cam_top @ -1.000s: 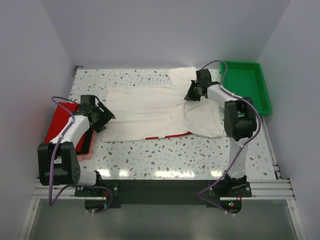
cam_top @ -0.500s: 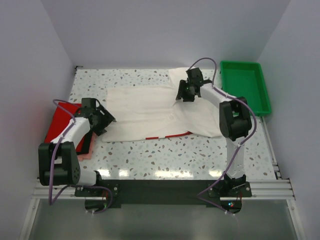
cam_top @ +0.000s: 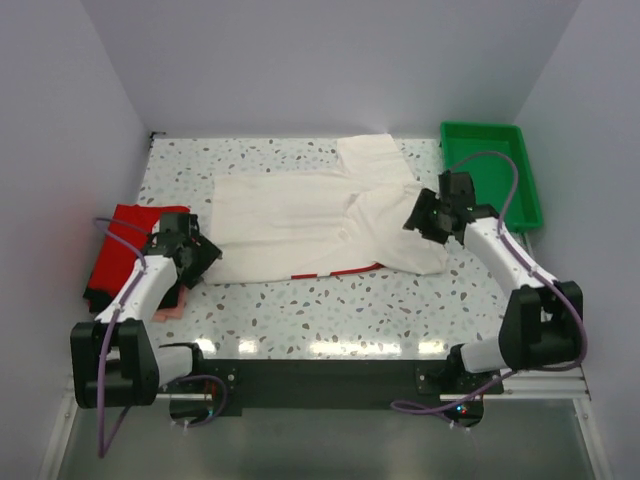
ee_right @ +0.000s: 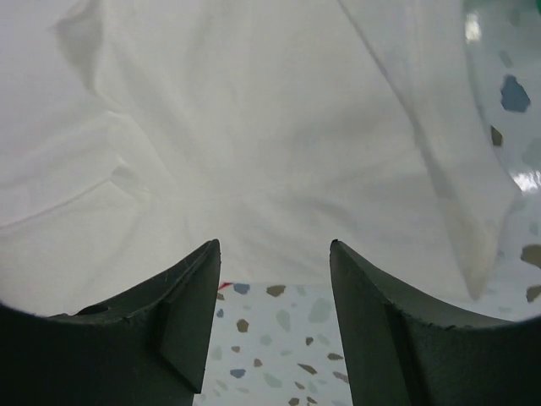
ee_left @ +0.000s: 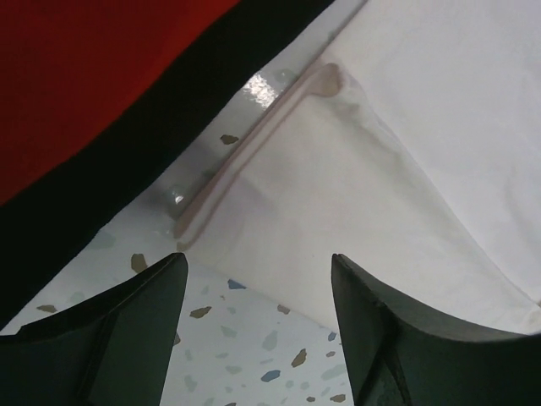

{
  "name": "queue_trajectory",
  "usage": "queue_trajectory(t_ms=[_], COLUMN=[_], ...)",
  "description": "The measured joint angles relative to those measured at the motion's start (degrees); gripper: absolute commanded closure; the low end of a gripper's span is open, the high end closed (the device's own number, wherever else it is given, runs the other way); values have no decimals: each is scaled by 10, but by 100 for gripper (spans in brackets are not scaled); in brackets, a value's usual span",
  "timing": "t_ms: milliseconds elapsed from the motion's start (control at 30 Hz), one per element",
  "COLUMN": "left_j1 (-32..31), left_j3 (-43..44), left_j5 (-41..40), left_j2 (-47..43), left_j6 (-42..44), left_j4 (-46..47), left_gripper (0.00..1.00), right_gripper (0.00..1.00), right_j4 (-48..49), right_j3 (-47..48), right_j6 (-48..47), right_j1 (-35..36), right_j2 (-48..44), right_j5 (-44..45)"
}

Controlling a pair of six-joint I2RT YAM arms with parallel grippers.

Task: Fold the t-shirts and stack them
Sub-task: Fold the tshirt

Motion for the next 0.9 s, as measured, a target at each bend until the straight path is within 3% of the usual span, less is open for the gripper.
queue_trajectory(t_ms=[233,433,733,900], left_j1=[0,0,0,0], left_j3=[-43,-84,-96,-97], left_j5=[-30,-30,-31,-30], left_j2=[-51,-66,-47,-34], left_j6=[-27,-40,-45,-44], left_j4=[-23,-24,0,28], left_gripper=[30,32,40,52], right_gripper=[44,44,44,44], right_j4=[-15,-39,-15,21], right_j3=[-171,-229,-240,-241], right_j6=[40,63,66,68], right_j1=[-31,-36,-55,-63], right_j2=[-144,-221,-166,-115], right_j5=[5,50,85,90])
